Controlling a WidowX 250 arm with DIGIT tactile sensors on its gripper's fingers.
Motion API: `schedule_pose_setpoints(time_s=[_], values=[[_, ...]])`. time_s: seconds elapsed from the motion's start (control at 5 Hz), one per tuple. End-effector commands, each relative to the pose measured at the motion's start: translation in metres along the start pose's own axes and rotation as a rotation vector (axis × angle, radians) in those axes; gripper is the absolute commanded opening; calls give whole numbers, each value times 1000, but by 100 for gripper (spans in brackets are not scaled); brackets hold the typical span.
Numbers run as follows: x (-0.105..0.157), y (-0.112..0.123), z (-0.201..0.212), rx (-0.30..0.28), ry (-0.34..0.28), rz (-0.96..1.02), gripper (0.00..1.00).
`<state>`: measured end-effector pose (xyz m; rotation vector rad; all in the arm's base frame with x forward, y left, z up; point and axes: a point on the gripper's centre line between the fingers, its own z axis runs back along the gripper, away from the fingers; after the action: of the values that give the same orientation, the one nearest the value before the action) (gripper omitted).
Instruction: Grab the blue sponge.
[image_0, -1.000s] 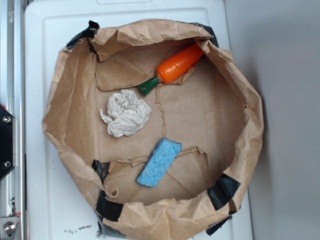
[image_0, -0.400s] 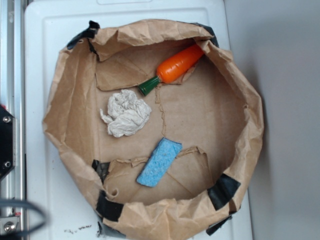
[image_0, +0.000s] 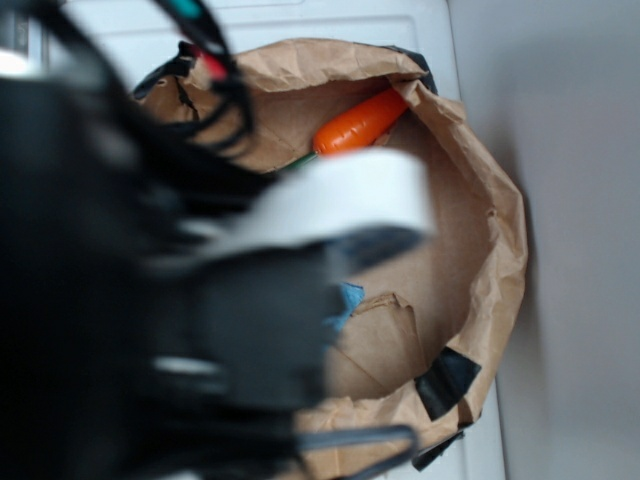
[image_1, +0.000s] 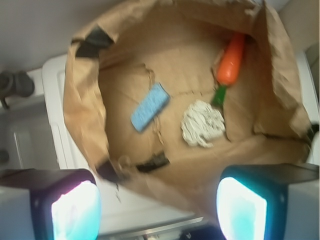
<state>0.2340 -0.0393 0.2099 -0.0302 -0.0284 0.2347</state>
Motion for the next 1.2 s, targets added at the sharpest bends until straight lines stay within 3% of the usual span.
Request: schedule_pose_setpoints(time_s=[0.0, 0.2, 0.4, 0.6, 1.0], values=[[6, 5, 15, -17, -51, 28, 100], [6, 5, 15, -17, -51, 28, 100], [10, 25, -3, -86, -39, 23, 100], [19, 35, -23, -168, 41, 159, 100], [3, 24, -66, -153, -74, 302, 100]])
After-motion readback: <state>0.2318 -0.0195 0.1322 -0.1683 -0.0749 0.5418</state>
